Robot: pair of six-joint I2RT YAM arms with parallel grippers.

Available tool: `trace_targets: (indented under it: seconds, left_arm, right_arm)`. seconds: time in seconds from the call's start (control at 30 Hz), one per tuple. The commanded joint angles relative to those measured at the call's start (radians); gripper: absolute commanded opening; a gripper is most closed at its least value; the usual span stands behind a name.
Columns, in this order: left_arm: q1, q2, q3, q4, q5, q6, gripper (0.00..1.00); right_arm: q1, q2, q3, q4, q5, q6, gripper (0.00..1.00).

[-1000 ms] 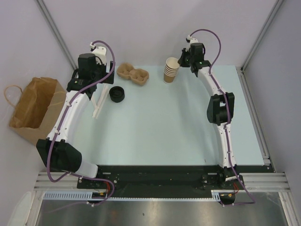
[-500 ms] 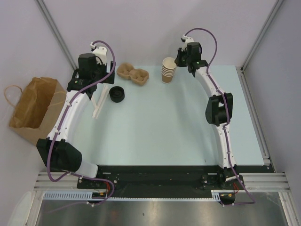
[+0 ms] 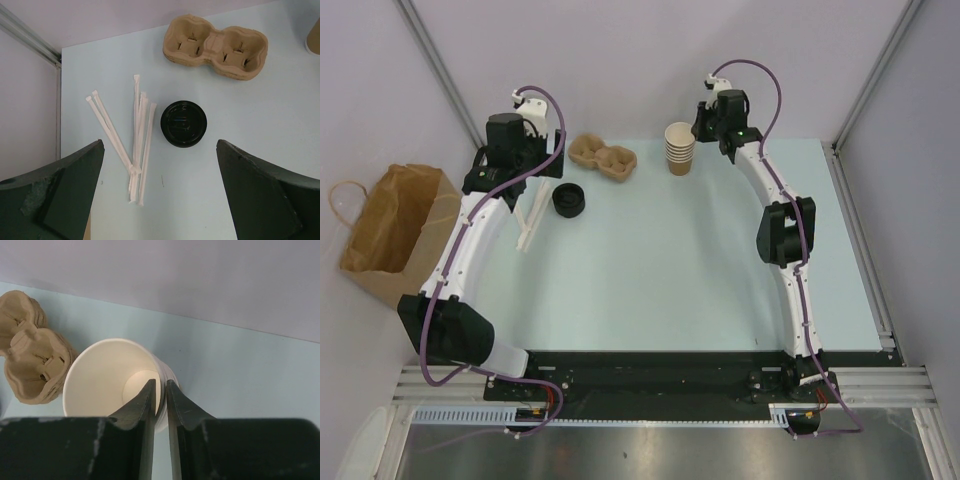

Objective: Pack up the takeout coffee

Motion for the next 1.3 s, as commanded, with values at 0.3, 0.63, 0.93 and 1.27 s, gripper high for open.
trace_targets:
  seconds: [0.3,0.63,0.93,1.27]
  left_arm:
    - [-0.006,-0.014,0.001,0.03,0.009,0.016,1.0]
    - [-0.006,-0.002,0.012,0.032,0.012,0.02,0.99]
    - [-0.006,0.029,0.041,0.024,0.066,0.014,1.0]
    - [-0.006,0.078,0.092,0.015,0.136,-0.019,1.0]
  right_arm:
    - [0.002,-0.069,0.013,0.042,0.03,-0.008,0.23]
    - [0.0,-0.074,0.023,0.042,0.035,0.0,0.0]
    - [-0.015,-0.121,0.02,-0.007,-0.03,0.087,0.0]
    - [-0.018,-0.143,0.017,-0.047,-0.059,0.127,0.0]
